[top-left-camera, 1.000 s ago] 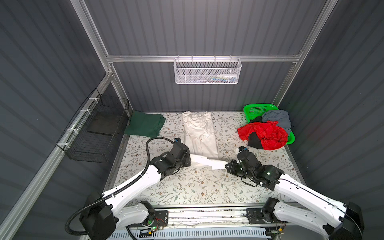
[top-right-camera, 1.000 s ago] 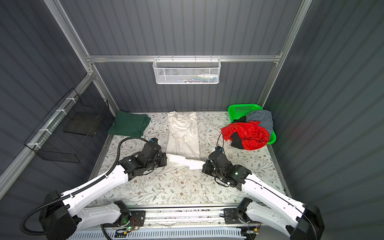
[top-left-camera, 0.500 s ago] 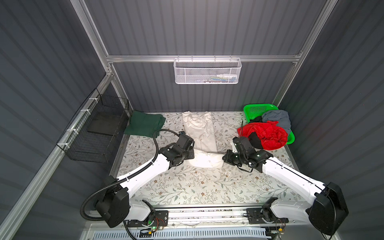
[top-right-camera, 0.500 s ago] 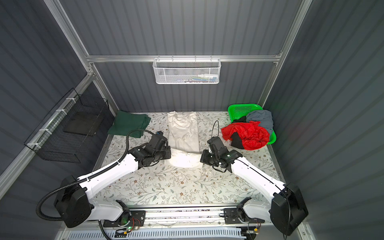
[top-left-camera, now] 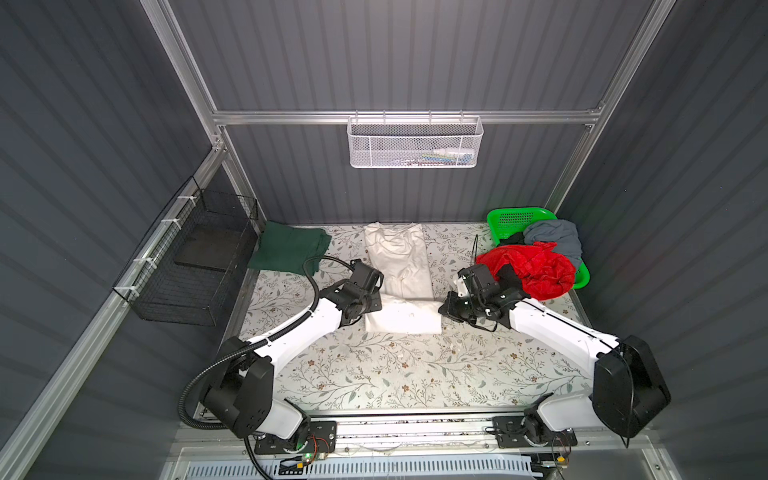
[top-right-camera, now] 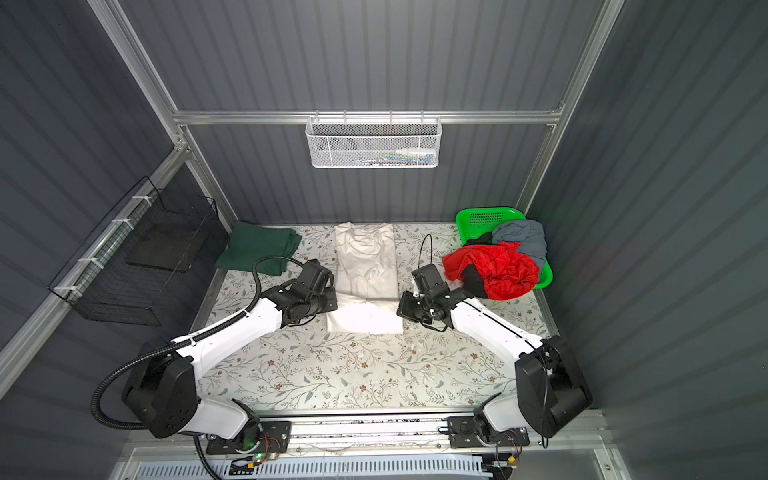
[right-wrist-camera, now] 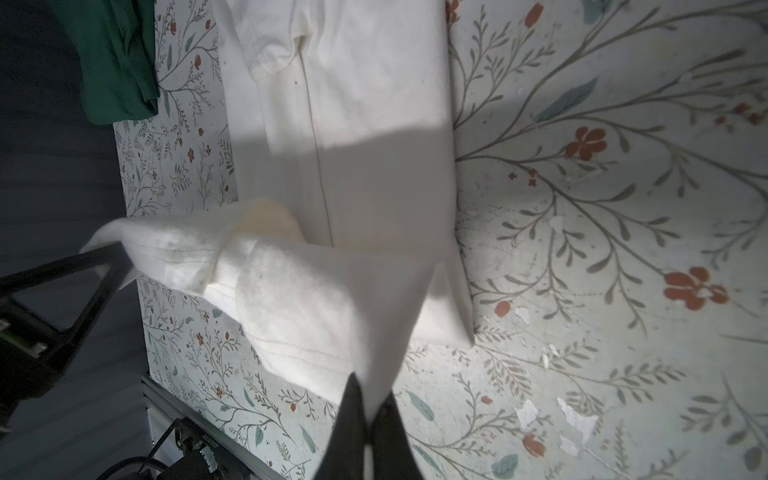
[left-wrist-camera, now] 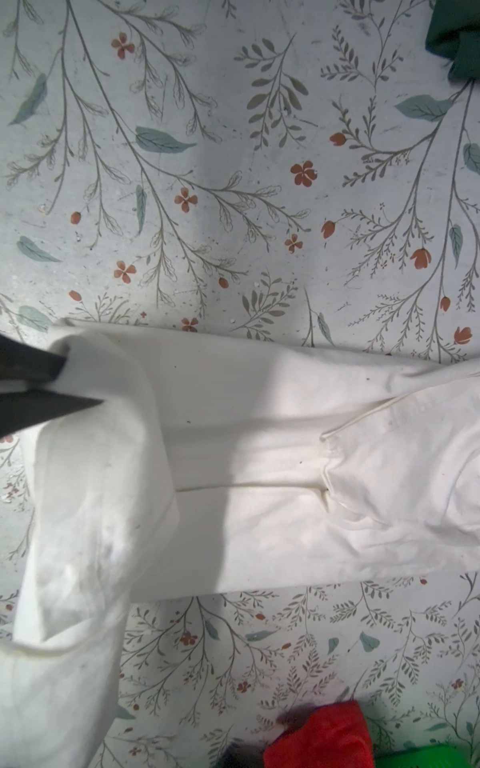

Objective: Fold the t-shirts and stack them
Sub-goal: 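Lift and fold the near end farther from the robot with both grippers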

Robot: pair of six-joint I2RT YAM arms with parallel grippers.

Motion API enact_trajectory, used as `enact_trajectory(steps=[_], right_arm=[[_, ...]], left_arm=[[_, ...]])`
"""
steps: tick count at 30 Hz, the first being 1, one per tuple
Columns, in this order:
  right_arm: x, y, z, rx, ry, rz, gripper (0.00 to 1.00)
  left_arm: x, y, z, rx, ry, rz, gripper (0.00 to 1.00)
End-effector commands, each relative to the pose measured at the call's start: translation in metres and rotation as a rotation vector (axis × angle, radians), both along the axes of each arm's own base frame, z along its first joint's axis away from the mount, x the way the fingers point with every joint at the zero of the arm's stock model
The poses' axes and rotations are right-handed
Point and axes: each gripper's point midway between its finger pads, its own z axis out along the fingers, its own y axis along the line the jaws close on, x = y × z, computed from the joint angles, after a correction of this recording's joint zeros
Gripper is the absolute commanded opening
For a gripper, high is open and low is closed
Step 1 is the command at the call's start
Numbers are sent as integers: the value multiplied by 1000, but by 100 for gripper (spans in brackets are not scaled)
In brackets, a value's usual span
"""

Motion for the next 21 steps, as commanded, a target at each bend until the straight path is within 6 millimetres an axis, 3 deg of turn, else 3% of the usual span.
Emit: enact_trajectory(steps=[1,9,21], right_arm=[[11,3,10,19,-28,17,0],[35,2,11,29,-22,12,0],[75,13,-3,74,53,45,0]], left_arm=[[16,0,7,-7,-24,-3,0],[42,-2,-1,1,-19,6,0],[74,9,-24,17,38,44,0]])
